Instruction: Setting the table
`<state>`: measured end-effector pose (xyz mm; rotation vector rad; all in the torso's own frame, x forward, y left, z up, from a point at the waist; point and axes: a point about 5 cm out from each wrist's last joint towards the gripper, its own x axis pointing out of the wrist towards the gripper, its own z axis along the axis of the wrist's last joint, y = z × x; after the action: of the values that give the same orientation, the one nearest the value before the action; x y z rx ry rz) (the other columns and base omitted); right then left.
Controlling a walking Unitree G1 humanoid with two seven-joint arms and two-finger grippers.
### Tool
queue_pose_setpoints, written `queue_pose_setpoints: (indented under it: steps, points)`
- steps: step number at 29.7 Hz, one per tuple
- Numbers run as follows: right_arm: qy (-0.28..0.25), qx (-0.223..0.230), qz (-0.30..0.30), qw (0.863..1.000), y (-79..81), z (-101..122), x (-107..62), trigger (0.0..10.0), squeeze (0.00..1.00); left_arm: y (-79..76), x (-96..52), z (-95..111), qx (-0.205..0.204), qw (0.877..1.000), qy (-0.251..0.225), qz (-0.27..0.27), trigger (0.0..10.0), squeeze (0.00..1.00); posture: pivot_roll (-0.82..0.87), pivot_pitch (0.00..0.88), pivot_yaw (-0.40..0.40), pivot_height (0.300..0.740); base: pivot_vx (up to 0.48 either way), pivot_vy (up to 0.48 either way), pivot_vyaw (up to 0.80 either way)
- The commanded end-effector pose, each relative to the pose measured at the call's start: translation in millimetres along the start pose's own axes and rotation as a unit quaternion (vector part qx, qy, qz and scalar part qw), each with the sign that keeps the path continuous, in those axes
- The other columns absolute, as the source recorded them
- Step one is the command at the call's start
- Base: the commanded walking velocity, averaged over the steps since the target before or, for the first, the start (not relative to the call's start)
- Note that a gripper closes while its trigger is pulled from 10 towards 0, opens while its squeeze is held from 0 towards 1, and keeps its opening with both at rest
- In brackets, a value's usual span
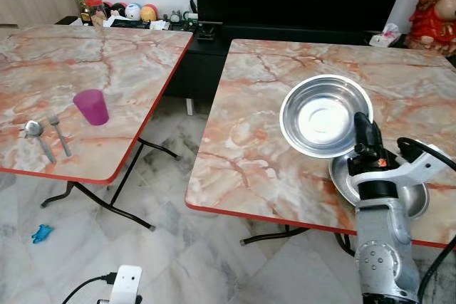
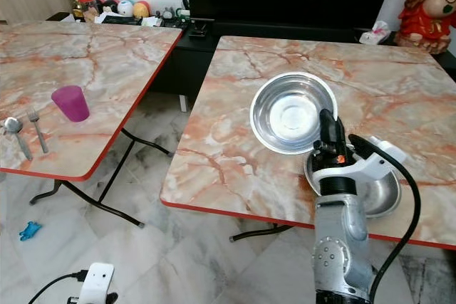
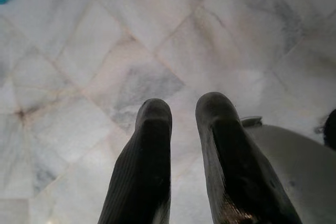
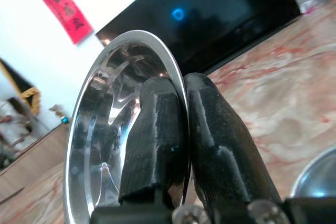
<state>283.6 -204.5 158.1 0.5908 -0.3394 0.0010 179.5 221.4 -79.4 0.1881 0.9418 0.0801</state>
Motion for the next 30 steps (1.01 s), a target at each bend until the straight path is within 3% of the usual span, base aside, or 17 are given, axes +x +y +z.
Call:
queue_pose_setpoints:
  steps: [1,5,13,17,30]
  points:
    - [-0.001,-0.006,-0.002,1.0,-0.2,1,1.2,10.0,0.0,1.4,-0.5,-1,0.004,1.0,-0.001,-0.001,10.0,0.0,0.04,0.0,0.001,0.74,0.0,-0.285,0.0]
    - [0.008,-0.017,-0.003,1.0,-0.6,-2,1.1,10.0,0.0,3.0,-1.4,-5,0.003,1.0,0.001,0.0,10.0,0.0,0.04,0.0,0.0,0.74,0.0,-0.301,0.0]
    - [0.006,-0.054,-0.049,0.997,-24.7,11,0.4,10.0,0.0,0.3,-5.0,-21,-0.002,1.0,0.016,-0.002,10.0,0.0,0.04,0.0,-0.001,0.74,0.0,0.0,0.0]
    - [0.001,-0.067,-0.071,0.995,-35.1,19,0.5,10.0,0.0,0.2,-4.2,-17,0.009,1.0,0.01,-0.001,10.0,0.0,0.03,0.0,-0.001,0.74,0.0,-0.077,0.0]
    - [0.011,-0.058,-0.063,0.996,-28.4,10,2.2,10.0,0.0,0.2,-4.1,-17,0.002,1.0,0.012,0.003,10.0,0.0,0.03,0.0,-0.004,0.74,0.0,-0.406,0.0]
